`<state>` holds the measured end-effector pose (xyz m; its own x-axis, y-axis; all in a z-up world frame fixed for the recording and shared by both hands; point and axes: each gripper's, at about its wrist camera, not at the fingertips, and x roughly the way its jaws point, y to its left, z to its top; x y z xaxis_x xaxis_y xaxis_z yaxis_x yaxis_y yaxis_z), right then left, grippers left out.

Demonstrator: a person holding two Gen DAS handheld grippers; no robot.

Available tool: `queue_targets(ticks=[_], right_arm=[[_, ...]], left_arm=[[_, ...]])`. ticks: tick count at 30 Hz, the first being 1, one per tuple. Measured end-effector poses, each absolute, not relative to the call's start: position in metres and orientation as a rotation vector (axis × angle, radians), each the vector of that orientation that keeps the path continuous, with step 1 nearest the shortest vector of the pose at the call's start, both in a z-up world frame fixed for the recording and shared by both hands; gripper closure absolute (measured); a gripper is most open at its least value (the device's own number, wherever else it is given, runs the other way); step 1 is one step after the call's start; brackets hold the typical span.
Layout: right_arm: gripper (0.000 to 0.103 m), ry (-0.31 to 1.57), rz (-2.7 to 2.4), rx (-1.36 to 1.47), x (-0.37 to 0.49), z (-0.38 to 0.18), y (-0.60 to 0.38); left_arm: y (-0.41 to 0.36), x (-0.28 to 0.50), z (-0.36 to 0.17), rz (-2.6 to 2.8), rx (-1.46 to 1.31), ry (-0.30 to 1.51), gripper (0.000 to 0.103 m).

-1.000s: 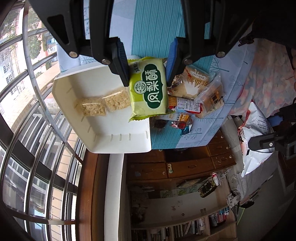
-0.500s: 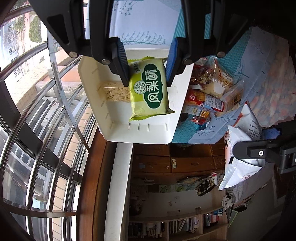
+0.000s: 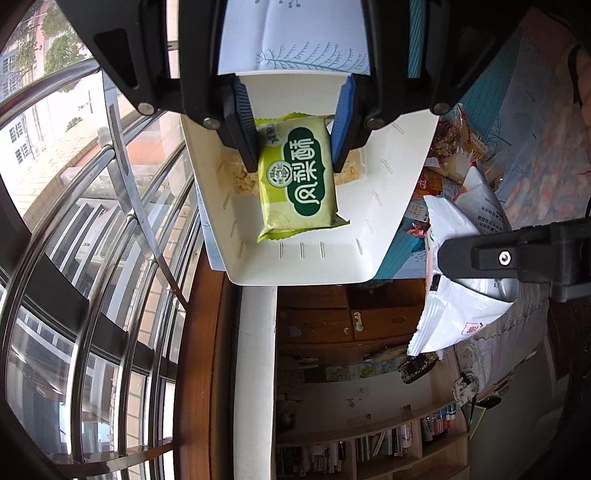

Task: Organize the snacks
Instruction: 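Lower both held packs into the white tray and open both grippers, then withdraw both grippers from the tray toward the remaining snacks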

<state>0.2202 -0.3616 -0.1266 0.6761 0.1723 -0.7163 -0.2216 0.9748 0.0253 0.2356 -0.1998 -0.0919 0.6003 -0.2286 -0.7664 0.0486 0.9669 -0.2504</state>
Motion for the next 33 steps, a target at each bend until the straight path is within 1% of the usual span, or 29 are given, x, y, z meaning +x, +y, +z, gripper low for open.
queue_targets(ticks=[2,3,4,5,6,7,8,10,21,33], right_arm=[[0.065,0.800,0.221,-0.057,0.222,-0.128,-0.366],[0.065,0.801,0.223,-0.053,0.223,-0.128,-0.368],[0.065,0.804,0.225,-0.049,0.224,-0.129,-0.370],[0.063,0.812,0.229,-0.047,0.225,-0.130,-0.371],[0.062,0.822,0.230,-0.044,0.226,-0.132,-0.373],[0.056,0.834,0.227,-0.041,0.228,-0.133,-0.374],[0.047,0.844,0.229,-0.033,0.229,-0.135,-0.375],[0.043,0.849,0.235,-0.014,0.230,-0.136,-0.378],[0.042,0.870,0.258,0.019,0.226,-0.136,-0.376],[0.041,0.902,0.293,0.033,0.217,-0.138,-0.356]], left_arm=[[-0.201,0.237,-0.094,-0.147,-0.216,0.921,0.026],[-0.202,0.239,-0.095,-0.141,-0.221,0.929,0.021],[-0.201,0.240,-0.097,-0.139,-0.225,0.939,0.013],[-0.199,0.240,-0.098,-0.143,-0.230,0.942,0.011],[-0.199,0.240,-0.098,-0.145,-0.237,0.939,0.011],[-0.198,0.239,-0.098,-0.137,-0.240,0.937,0.010],[-0.198,0.239,-0.098,-0.128,-0.242,0.938,0.010],[-0.196,0.238,-0.098,-0.115,-0.247,0.945,0.009],[-0.170,0.223,-0.100,-0.040,-0.286,0.971,0.009],[-0.116,0.194,-0.108,0.079,-0.375,0.989,0.009]])
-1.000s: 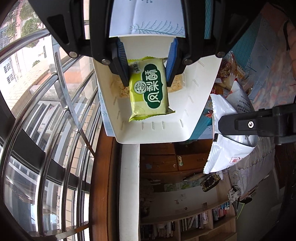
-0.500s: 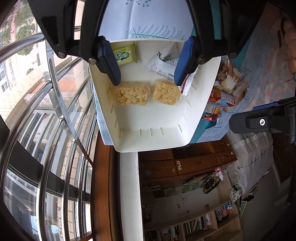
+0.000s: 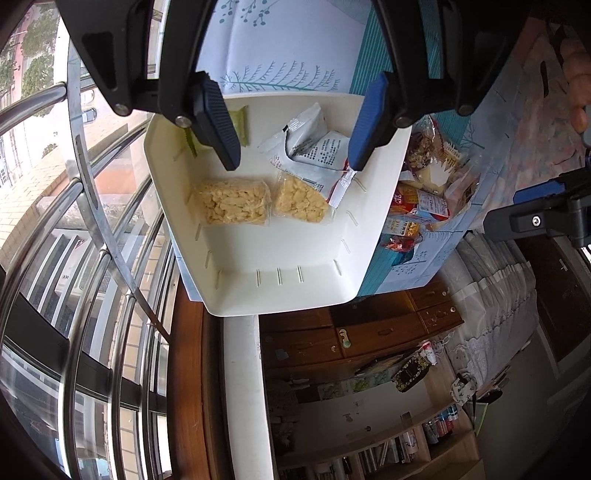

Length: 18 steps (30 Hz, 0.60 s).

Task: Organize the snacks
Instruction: 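Withdraw both grippers from the tray toward the remaining snacks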

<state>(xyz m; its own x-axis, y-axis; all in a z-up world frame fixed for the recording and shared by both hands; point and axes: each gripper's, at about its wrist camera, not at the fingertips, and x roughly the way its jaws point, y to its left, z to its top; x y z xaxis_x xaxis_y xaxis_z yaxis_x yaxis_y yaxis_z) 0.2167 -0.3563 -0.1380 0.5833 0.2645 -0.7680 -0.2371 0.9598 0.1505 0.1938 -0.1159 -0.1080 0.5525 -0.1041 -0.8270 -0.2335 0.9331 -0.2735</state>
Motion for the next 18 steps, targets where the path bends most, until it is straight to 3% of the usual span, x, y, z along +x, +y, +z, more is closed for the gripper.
queue_targets(ticks=[4,18], right_arm=[[0.035,0.905,0.310,0.032,0.214,-0.138,-0.345],[0.032,0.952,0.328,0.032,0.207,-0.139,-0.298]], left_arm=[[-0.094,0.185,-0.111,0.105,-0.403,0.995,0.009],[-0.014,0.180,-0.125,0.158,-0.512,1.074,0.009]])
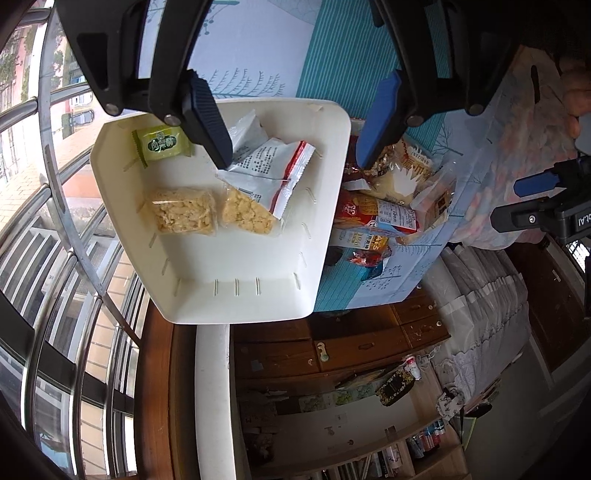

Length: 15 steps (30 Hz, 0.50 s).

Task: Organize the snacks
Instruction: 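Withdraw both grippers from the tray toward the remaining snacks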

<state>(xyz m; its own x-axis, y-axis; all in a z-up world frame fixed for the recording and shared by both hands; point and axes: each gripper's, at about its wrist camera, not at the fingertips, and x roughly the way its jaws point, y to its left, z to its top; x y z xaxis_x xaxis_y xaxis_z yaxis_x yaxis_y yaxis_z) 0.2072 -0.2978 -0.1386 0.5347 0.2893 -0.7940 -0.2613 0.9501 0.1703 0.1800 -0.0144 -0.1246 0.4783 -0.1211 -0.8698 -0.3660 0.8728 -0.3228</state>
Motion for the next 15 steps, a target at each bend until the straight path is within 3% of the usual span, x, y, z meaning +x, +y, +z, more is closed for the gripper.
queue_targets(ticks=[15], right_arm=[[0.029,1.013,0.244,0.182,0.207,-0.155,-0.255]], left_arm=[[0.059,0.206,-0.171,0.161,-0.600,1.263,0.009]])
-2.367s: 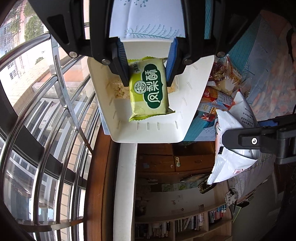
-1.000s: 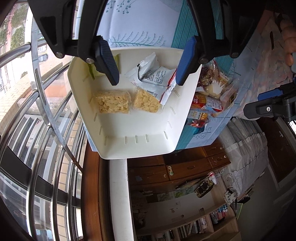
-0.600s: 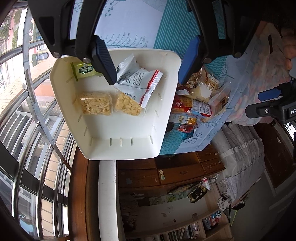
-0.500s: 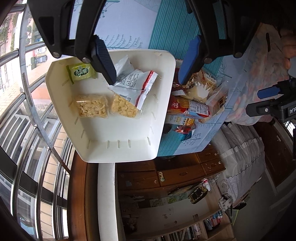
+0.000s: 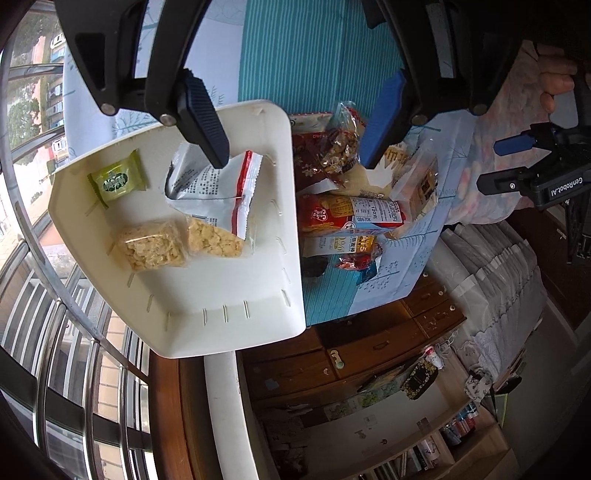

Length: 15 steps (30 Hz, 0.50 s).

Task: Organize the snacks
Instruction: 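Withdraw both grippers from the tray toward the remaining snacks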

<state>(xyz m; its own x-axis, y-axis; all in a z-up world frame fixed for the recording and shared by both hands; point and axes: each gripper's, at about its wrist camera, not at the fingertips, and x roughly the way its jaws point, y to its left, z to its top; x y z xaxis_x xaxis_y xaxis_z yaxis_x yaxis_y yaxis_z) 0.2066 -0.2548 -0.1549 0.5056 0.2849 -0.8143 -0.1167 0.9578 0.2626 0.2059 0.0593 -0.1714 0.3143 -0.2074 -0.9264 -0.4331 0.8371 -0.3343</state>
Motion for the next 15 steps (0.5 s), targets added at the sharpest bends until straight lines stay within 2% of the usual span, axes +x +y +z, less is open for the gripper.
queue_targets(ticks=[15], right_arm=[[0.029,1.003,0.178,0.169,0.186,-0.173,-0.189]], left_arm=[[0.104,0.245,-0.230,0.162,-0.773,1.367,0.009]])
